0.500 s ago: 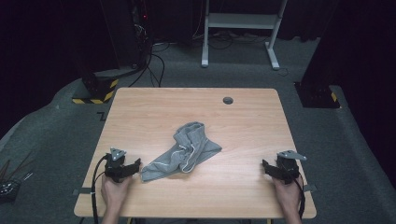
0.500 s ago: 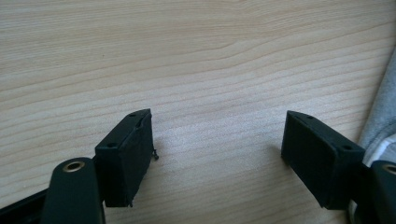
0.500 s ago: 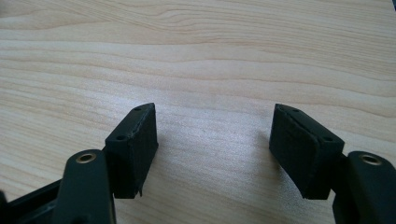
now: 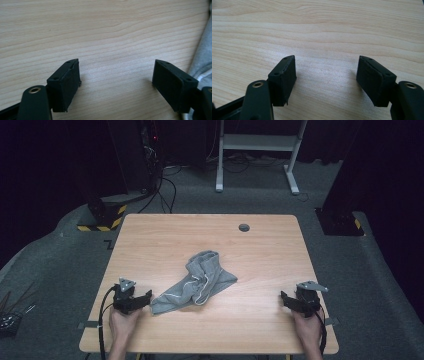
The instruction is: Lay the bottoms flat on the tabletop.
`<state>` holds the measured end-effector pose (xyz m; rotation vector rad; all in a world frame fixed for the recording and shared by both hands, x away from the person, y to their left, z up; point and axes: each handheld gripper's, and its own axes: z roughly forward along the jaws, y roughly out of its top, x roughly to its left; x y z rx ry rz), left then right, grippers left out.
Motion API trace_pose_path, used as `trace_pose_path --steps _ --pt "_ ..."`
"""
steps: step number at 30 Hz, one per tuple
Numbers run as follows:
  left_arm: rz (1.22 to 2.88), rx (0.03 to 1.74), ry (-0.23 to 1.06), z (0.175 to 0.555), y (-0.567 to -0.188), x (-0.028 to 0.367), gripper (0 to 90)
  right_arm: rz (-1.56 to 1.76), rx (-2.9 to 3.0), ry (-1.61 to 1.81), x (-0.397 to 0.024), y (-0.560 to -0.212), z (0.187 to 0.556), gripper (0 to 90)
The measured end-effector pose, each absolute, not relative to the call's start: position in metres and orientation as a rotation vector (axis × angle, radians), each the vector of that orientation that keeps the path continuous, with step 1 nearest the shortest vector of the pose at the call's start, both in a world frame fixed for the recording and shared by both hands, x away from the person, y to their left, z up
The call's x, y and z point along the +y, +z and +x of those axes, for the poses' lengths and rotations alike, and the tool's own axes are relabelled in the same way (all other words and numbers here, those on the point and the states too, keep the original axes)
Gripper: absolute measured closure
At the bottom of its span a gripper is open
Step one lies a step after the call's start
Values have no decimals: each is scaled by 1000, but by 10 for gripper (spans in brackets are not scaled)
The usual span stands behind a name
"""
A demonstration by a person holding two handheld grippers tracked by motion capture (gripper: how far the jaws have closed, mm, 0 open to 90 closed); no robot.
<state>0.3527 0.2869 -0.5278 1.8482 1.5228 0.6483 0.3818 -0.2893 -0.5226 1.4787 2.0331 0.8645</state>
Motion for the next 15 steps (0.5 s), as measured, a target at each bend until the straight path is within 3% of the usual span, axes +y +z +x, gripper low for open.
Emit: trace_pose_path --steps 15 --pt "1847 1434 569 349 -519 274 245 1475 2037 866 -289 -523 382 315"
